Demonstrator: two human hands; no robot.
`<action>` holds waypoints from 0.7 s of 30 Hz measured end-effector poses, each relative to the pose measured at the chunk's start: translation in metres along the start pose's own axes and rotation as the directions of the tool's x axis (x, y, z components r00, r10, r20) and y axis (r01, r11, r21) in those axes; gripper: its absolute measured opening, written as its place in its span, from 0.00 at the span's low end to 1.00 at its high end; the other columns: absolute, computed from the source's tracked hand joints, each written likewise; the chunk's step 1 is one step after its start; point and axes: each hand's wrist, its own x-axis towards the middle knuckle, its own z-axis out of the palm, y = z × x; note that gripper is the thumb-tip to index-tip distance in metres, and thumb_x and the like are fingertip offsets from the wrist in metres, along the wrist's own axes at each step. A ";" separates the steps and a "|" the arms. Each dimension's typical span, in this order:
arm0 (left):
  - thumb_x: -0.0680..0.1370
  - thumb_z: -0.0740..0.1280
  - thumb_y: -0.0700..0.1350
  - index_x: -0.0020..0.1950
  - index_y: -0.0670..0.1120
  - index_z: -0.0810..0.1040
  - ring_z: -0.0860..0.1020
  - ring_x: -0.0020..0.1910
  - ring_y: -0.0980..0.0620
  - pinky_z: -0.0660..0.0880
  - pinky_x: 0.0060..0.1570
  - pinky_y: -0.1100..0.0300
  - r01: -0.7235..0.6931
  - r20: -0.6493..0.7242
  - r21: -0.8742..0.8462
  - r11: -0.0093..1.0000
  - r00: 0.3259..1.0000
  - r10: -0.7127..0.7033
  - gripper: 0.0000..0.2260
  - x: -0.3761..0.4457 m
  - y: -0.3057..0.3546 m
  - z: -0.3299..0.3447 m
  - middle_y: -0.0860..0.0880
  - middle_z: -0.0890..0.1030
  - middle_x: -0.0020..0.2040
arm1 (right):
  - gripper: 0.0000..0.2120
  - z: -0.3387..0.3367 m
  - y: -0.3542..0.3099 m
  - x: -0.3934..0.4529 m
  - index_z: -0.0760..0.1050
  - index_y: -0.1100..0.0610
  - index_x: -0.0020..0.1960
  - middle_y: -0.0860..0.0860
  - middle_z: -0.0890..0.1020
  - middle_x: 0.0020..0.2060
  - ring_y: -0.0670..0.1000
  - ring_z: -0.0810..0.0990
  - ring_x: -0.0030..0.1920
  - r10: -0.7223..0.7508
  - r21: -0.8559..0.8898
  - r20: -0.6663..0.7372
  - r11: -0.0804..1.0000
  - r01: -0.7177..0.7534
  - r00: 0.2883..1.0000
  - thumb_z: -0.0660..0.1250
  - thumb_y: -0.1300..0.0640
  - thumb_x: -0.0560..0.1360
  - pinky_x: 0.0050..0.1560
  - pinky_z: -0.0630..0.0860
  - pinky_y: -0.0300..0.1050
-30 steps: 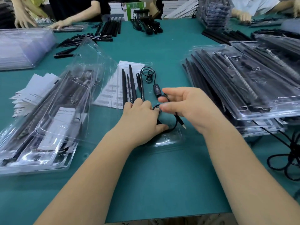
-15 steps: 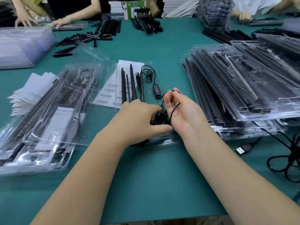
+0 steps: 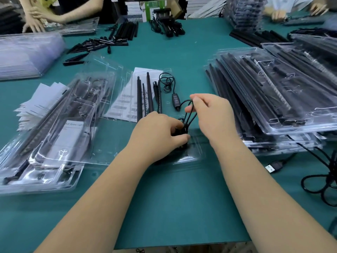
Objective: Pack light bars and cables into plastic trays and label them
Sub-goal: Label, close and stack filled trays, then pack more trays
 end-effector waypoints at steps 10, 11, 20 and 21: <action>0.72 0.71 0.57 0.55 0.54 0.83 0.74 0.42 0.57 0.72 0.46 0.61 0.040 -0.007 -0.125 0.991 0.999 -0.041 0.14 -0.001 -0.004 -0.003 0.57 0.82 0.44 | 0.15 -0.006 -0.001 0.007 0.81 0.61 0.44 0.57 0.83 0.42 0.58 0.79 0.47 -0.043 -0.559 0.225 0.813 0.165 0.973 0.57 0.59 0.78 0.49 0.76 0.49; 0.72 0.71 0.57 0.55 0.54 0.83 0.75 0.42 0.57 0.73 0.46 0.61 0.039 -0.009 -0.129 0.991 0.999 -0.040 0.14 -0.001 -0.004 -0.003 0.57 0.82 0.44 | 0.14 -0.006 -0.001 0.006 0.80 0.60 0.46 0.57 0.83 0.43 0.58 0.78 0.48 -0.044 -0.575 0.245 0.798 0.182 0.968 0.57 0.58 0.79 0.49 0.75 0.49; 0.68 0.74 0.57 0.52 0.62 0.72 0.73 0.35 0.71 0.67 0.37 0.68 0.059 0.002 -0.243 0.968 0.998 -0.060 0.16 0.000 -0.009 -0.003 0.62 0.80 0.35 | 0.12 -0.007 -0.005 0.009 0.81 0.55 0.54 0.55 0.82 0.52 0.56 0.78 0.53 0.013 -0.633 0.312 0.748 0.198 0.950 0.59 0.56 0.79 0.54 0.75 0.47; 0.69 0.73 0.57 0.53 0.62 0.72 0.73 0.35 0.70 0.66 0.37 0.69 0.053 0.014 -0.234 0.971 0.999 -0.051 0.17 0.000 -0.010 -0.004 0.62 0.80 0.36 | 0.12 -0.007 -0.003 0.007 0.81 0.56 0.54 0.55 0.82 0.52 0.56 0.78 0.54 -0.025 -0.601 0.291 0.773 0.203 0.956 0.60 0.57 0.79 0.55 0.74 0.47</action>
